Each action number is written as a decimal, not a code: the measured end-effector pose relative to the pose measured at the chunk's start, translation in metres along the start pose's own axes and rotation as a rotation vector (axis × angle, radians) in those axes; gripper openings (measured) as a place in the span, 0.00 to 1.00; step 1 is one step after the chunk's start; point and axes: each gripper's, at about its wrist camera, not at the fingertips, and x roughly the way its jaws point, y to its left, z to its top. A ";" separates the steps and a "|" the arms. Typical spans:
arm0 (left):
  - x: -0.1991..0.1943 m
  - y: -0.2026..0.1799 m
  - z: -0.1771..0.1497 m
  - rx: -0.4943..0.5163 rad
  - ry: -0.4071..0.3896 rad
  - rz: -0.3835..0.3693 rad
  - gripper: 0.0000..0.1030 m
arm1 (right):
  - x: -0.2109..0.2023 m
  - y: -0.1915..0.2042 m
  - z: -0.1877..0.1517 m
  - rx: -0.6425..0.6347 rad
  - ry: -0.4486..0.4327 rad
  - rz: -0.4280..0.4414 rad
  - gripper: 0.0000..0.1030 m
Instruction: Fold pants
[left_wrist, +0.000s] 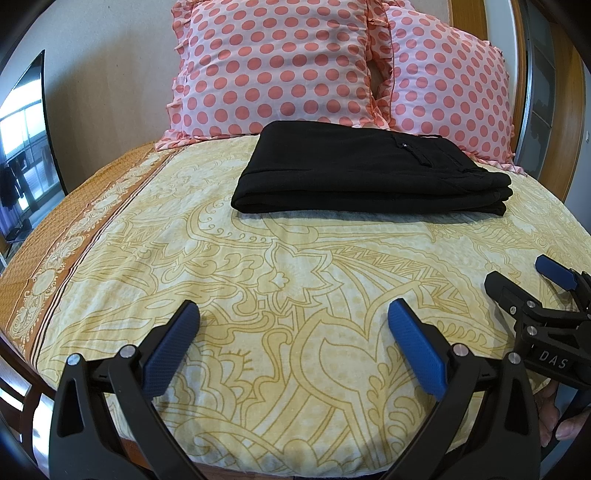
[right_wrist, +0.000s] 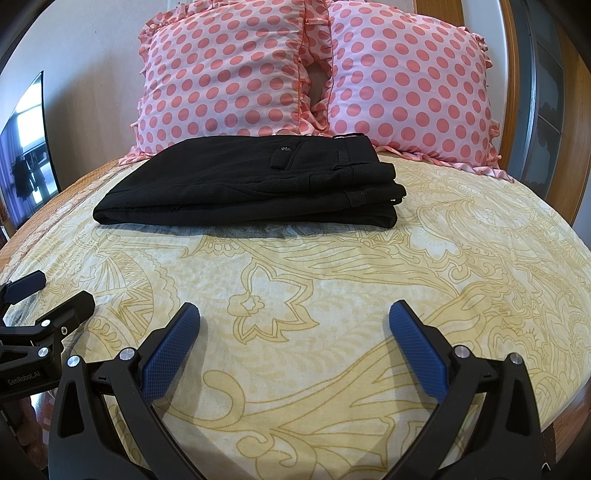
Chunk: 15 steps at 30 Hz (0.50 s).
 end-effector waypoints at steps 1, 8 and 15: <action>0.000 0.000 0.000 0.000 0.002 0.000 0.98 | 0.000 0.000 0.000 0.000 0.000 0.000 0.99; 0.002 0.000 0.001 0.002 0.009 0.000 0.98 | 0.000 0.000 0.000 0.000 0.000 0.000 0.99; 0.001 -0.001 0.001 0.008 0.013 -0.011 0.98 | 0.000 0.000 0.000 -0.001 0.000 0.000 0.99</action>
